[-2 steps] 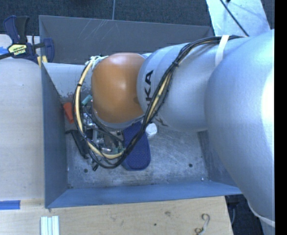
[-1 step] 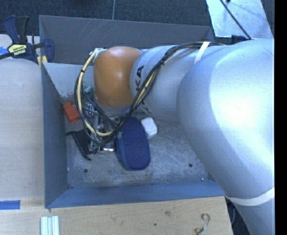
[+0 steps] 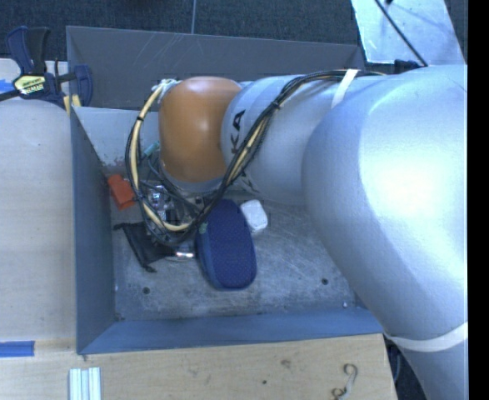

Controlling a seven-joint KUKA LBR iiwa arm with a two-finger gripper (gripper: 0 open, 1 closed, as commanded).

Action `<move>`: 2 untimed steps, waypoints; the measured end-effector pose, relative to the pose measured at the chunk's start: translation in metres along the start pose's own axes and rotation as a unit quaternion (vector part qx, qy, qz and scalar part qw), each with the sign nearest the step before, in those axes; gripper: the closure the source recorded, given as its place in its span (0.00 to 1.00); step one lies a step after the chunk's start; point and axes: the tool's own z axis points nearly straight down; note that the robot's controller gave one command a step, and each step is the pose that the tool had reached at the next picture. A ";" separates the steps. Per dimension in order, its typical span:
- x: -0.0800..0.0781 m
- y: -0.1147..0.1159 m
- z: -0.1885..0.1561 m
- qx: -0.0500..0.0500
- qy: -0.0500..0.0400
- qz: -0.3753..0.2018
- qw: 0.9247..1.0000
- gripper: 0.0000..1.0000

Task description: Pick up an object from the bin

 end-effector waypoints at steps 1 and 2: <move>0.004 0.005 -0.083 0.000 -0.001 0.028 1.000 1.00; -0.002 0.007 -0.182 -0.001 -0.003 0.019 1.000 1.00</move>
Offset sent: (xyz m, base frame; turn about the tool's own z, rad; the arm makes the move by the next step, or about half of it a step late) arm -0.0076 0.0047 0.0779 0.0573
